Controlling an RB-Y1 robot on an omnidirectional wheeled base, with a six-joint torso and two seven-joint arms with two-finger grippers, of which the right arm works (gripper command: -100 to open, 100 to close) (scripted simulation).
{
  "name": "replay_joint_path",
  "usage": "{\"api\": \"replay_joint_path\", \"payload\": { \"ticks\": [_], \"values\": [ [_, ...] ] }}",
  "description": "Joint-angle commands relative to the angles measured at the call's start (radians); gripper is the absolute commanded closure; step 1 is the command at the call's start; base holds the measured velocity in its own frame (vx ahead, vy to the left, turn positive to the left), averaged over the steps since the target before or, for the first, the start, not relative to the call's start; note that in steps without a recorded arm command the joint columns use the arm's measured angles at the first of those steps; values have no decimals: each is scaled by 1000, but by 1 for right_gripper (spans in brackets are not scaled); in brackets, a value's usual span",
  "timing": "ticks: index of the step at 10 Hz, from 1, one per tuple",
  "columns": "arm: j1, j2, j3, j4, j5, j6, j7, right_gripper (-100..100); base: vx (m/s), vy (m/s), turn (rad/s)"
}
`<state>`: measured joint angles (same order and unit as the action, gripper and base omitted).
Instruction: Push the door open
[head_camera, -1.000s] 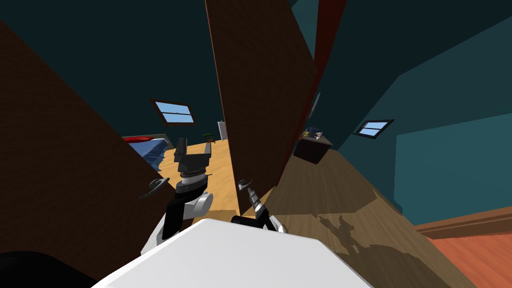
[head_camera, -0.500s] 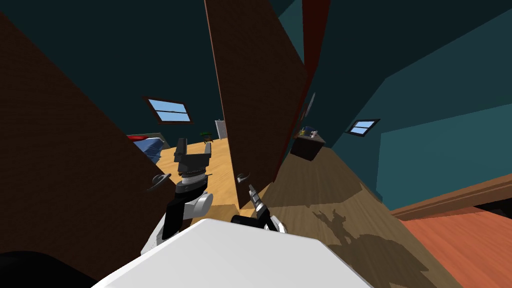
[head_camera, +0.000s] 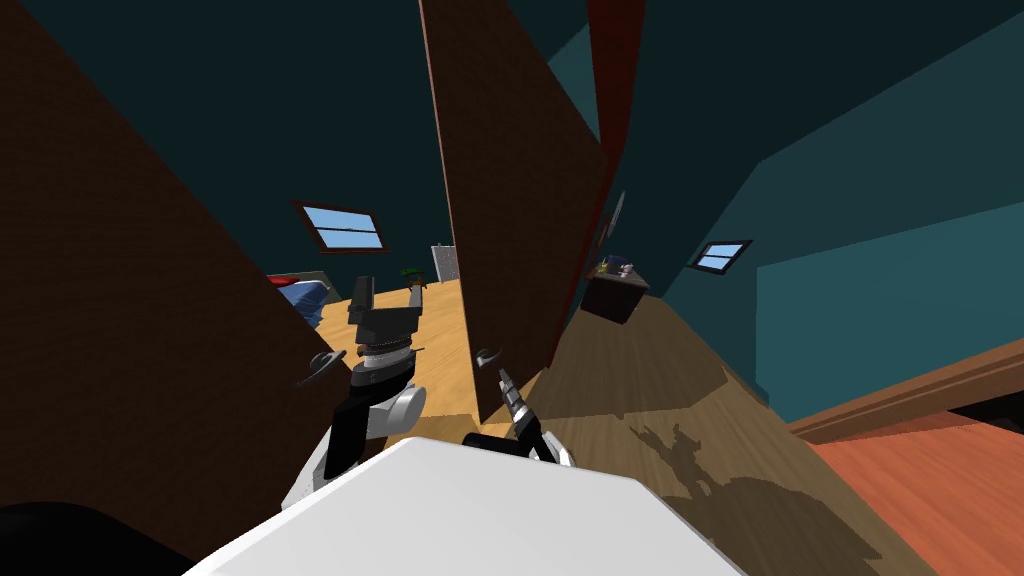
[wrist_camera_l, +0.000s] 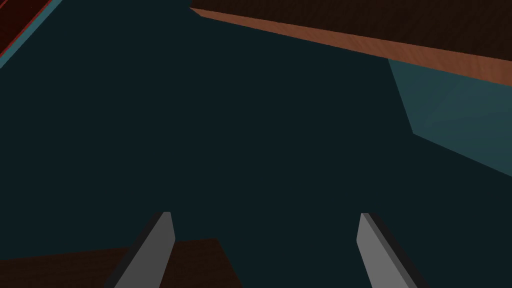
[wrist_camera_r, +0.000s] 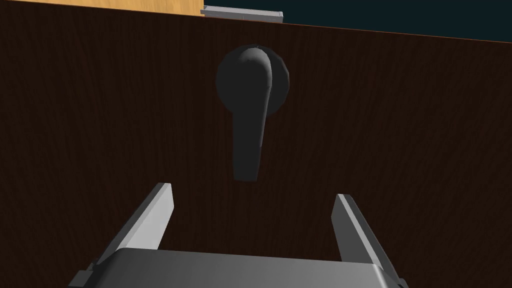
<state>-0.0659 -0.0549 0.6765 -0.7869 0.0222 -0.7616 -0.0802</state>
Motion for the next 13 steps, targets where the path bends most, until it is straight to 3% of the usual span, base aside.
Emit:
{"api": "replay_joint_path", "payload": {
  "ticks": [1, 5, 6, 7, 12, 13],
  "values": [
    [-1, -1, -3, 1, 0, -2, 2, -100, 164, 125, 13],
    [-5, 20, -13, 11, -2, -10, 9, -100, 163, 136, 26],
    [-7, 16, -12, 13, -2, -10, 7, -100, 56, 46, 4],
    [-7, 16, -12, 13, -2, -10, 7, 100, -6, -3, -7],
    [-7, 16, -12, 13, -2, -10, 7, 100, -11, -10, 1],
    [-7, 10, -28, 18, -6, -8, 13, 100, 48, 86, -35]
  ]
}}
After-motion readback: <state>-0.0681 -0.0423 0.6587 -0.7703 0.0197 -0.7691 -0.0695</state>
